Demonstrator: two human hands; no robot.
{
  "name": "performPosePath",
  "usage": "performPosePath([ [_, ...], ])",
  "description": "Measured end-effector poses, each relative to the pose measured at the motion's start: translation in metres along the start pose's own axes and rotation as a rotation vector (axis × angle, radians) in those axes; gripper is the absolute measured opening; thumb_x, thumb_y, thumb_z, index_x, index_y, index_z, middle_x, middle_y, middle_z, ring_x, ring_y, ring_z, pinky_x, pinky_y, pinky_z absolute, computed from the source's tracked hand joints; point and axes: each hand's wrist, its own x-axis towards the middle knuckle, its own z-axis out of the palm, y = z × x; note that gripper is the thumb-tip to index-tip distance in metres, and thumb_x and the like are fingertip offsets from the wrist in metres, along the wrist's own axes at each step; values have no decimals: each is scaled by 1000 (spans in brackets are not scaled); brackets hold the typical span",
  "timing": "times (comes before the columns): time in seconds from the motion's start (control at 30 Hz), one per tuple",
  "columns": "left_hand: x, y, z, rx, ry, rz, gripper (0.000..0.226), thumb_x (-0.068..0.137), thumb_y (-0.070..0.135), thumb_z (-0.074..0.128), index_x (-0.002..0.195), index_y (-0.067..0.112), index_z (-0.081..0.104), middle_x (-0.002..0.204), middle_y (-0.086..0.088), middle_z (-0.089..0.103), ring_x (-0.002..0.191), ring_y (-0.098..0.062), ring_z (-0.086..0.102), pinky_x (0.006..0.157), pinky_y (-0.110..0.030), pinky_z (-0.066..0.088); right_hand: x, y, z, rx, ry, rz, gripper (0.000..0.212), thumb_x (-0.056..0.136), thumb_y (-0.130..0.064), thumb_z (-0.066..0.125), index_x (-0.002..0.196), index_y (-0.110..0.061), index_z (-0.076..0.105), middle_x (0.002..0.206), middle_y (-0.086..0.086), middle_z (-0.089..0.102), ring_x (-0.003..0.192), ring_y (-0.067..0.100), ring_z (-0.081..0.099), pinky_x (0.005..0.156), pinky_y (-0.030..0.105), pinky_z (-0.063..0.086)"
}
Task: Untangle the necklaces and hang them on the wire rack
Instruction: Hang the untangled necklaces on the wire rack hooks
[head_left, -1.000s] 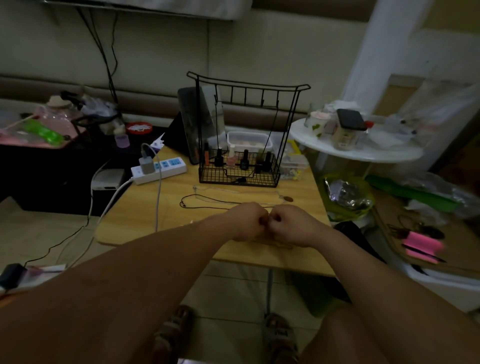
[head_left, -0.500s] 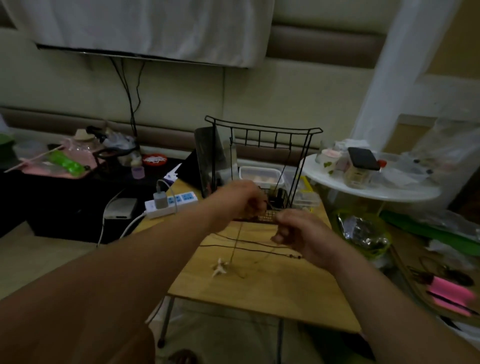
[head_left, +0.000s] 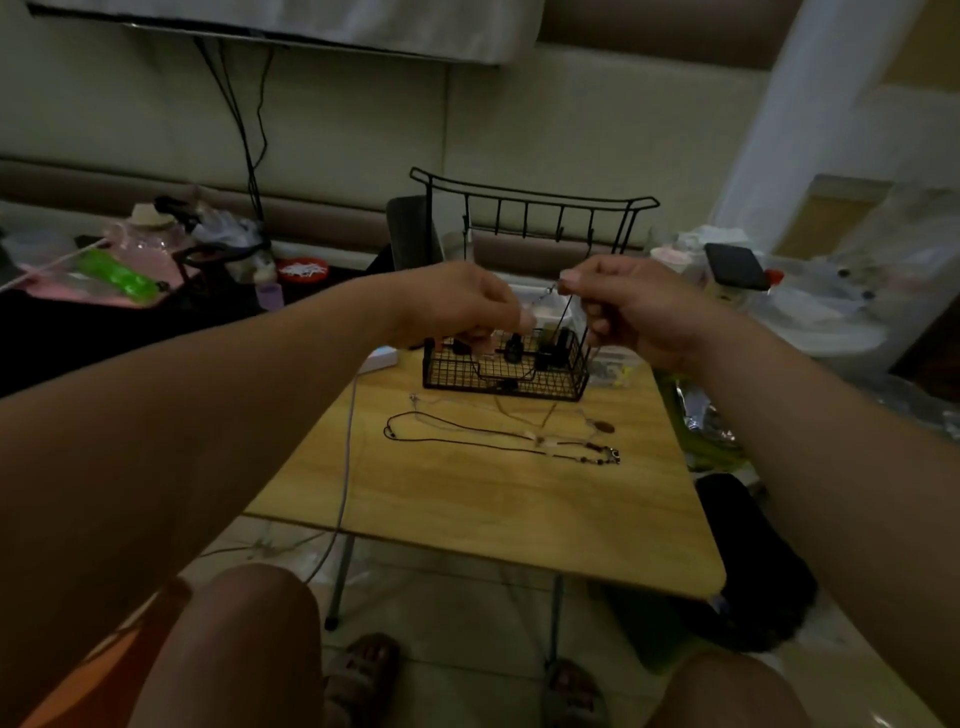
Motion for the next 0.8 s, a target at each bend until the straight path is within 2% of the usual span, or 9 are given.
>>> performPosePath([
  [0.07,1,1,1,6,20,17,23,105,36,56,104,20,72,81,-3,62,63,-4,60,65,-24,47,-1,0,2,-32,14,1,19,99,-26,67,107,-9,71,70,-2,51,60,12,51,61,27,53],
  [0.17,2,-7,-1,-174,107,18,23,107,31,54,105,15,70,81,-4,59,73,-15,61,76,-33,54,-6,8,-1,-116,37,30,23,98,-26,69,107,-4,71,68,-1,50,61,14,51,65,29,55],
  [0.3,-4,-19,0,-186,103,-1,23,107,34,54,103,17,69,79,0,60,79,-20,61,89,-43,56,-16,22,-4,-127,39,71,38,99,-22,67,121,9,64,69,1,52,58,12,54,73,32,57],
  [0.4,-9,-22,1,-146,113,-15,19,105,35,57,98,21,68,81,-2,59,74,-18,58,81,-39,53,-18,28,-5,-137,32,59,45,100,-24,66,122,14,59,75,7,52,64,15,55,70,29,57],
  [0.5,-6,-33,-5,-98,173,-14,16,103,38,61,96,28,71,91,-9,66,80,-24,62,78,-44,53,-11,37,-11,-169,39,48,46,100,-28,67,116,15,59,85,14,55,75,22,58,81,38,57],
  [0.57,-1,-38,-13,-115,242,4,14,102,35,64,97,25,72,87,-6,67,75,-18,63,74,-40,54,-4,38,-17,-160,68,27,38,101,-25,65,113,11,63,86,14,60,80,24,60,85,41,57],
  [0.67,10,-39,-24,-141,371,6,11,103,30,64,101,21,70,88,-1,67,73,-9,64,68,-27,52,11,34,-24,-123,159,-20,20,103,-21,62,102,-3,70,83,12,61,79,24,60,79,35,59],
  [0.73,19,-39,-33,-152,447,23,9,102,29,65,100,21,70,93,-3,68,80,-12,65,71,-29,54,27,30,-29,-113,249,-59,16,102,-21,64,95,-9,71,79,11,60,76,23,59,79,39,58],
  [0.8,28,-36,-42,-164,511,32,10,102,28,65,102,19,70,96,-5,70,84,-16,67,75,-32,57,42,25,-33,-113,341,-78,18,103,-23,64,98,-7,70,80,10,60,74,20,59,71,31,57],
])
